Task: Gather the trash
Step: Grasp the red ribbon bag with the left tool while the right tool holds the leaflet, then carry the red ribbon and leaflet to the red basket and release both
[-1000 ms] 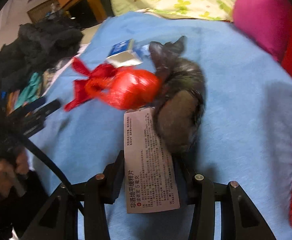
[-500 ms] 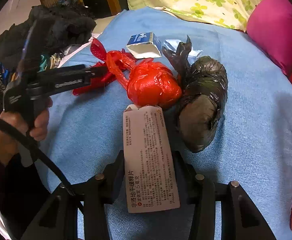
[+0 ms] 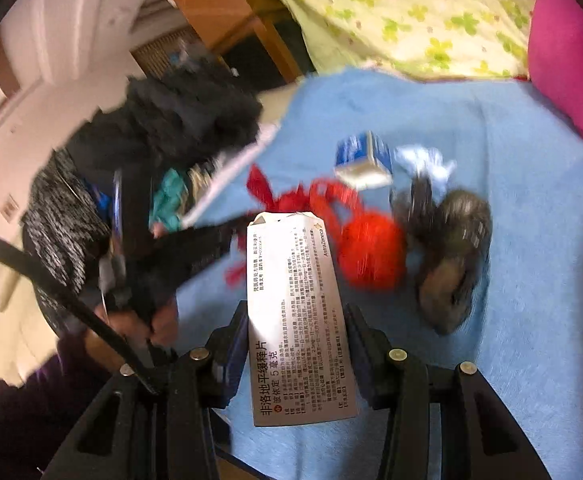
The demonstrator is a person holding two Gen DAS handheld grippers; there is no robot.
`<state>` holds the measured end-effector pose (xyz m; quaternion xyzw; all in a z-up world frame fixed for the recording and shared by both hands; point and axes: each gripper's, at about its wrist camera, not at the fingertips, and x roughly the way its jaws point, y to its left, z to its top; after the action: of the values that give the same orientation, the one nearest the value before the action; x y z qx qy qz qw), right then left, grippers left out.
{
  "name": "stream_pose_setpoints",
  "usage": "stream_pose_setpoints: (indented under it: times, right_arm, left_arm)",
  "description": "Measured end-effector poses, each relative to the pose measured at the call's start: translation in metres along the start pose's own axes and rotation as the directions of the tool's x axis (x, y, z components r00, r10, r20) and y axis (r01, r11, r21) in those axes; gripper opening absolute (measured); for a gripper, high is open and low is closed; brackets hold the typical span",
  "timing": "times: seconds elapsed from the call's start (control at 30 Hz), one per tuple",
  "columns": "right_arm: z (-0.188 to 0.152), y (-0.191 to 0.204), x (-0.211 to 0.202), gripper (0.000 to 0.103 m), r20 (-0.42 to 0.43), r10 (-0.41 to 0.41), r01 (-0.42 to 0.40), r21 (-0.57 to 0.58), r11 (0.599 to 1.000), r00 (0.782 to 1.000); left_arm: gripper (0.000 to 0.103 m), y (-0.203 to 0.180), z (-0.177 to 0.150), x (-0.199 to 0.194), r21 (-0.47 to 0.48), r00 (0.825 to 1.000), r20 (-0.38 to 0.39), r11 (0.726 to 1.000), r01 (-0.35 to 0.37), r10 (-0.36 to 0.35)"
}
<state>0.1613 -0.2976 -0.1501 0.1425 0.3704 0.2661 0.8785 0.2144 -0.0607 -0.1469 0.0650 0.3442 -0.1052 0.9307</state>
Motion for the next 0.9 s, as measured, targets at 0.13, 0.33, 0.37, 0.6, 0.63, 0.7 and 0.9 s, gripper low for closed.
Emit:
stream_pose_setpoints:
  times: [0.13,0.33,0.37,0.6,0.63,0.7,0.9]
  right_arm:
    - [0.01,0.003,-0.021,0.049,0.092,-0.061,0.064,-0.024,0.998,0.994]
    - [0.013,0.002,-0.062,0.049,0.212,-0.127,0.138,-0.039,0.99,0.969]
    - [0.014,0.002,-0.069,0.049,0.234,-0.129,0.142,-0.041,0.989,0.964]
    - [0.011,0.002,-0.114,0.049,0.347,-0.157,0.185,-0.049,0.982,0.925]
    - [0.011,0.001,-0.119,0.049,0.358,-0.164,0.193,-0.047,0.98,0.919]
    - [0.01,0.001,-0.127,0.049,0.374,-0.177,0.209,-0.045,0.977,0.91]
    - [0.005,-0.006,-0.149,0.049,0.422,-0.206,0.239,-0.026,0.971,0.883]
  left_arm:
    - [0.005,-0.032,0.012,-0.029,0.089,0.998,0.038,0.995,-0.048,0.045]
    - [0.005,-0.074,0.039,-0.075,0.183,0.987,0.14,0.977,-0.108,0.083]
    - [0.005,-0.081,0.044,-0.082,0.198,0.984,0.155,0.973,-0.117,0.087]
    - [0.005,-0.126,0.061,-0.107,0.265,0.977,0.205,0.957,-0.116,0.062]
    - [0.005,-0.132,0.062,-0.11,0.274,0.976,0.211,0.955,-0.115,0.057]
    - [0.005,-0.144,0.065,-0.113,0.287,0.976,0.215,0.952,-0.104,0.041]
    - [0.005,-0.171,0.069,-0.118,0.328,0.974,0.224,0.941,-0.087,0.012]
